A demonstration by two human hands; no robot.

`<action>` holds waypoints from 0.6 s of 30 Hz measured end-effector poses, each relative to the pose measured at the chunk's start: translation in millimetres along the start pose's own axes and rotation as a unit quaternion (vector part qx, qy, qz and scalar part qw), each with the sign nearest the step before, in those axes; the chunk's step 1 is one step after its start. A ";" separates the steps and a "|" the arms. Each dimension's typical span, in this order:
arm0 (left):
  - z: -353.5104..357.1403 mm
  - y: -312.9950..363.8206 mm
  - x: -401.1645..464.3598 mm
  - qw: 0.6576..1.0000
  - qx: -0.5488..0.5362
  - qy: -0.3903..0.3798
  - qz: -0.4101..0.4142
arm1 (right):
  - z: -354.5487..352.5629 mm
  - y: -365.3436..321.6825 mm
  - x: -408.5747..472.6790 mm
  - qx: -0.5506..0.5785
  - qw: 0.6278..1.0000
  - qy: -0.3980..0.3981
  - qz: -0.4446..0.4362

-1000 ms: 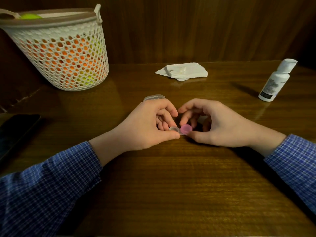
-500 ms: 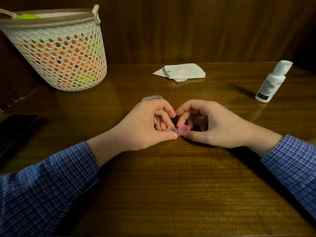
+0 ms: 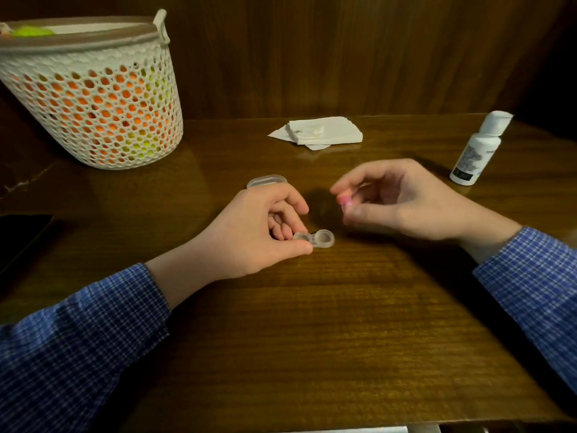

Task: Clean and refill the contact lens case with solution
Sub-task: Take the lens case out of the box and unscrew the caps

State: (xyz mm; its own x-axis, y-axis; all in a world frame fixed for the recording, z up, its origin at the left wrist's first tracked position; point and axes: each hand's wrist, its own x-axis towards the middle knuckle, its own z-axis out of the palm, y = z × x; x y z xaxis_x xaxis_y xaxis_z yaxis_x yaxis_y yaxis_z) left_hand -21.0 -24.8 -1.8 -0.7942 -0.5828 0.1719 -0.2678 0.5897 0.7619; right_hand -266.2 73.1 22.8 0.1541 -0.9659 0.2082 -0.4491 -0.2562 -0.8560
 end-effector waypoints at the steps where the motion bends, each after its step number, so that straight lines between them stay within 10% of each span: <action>1: 0.5 -0.2 -0.3 1.000 0.002 0.005 -0.001 | -5.6 0.8 -1.0 0.003 1.000 0.015 -0.004; 18: 4.7 2.2 -4.3 1.000 0.011 0.024 -0.002 | -26.5 35.5 2.8 -0.152 0.971 0.127 0.136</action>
State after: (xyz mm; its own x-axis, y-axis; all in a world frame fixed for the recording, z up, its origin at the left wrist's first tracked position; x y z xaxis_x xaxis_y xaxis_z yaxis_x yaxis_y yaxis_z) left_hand -20.8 -18.4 -3.8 -0.7661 -0.6110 0.1994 -0.2830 0.5993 0.7489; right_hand -305.0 60.2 5.6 -0.2107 -0.9680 0.1367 -0.6881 0.0475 -0.7240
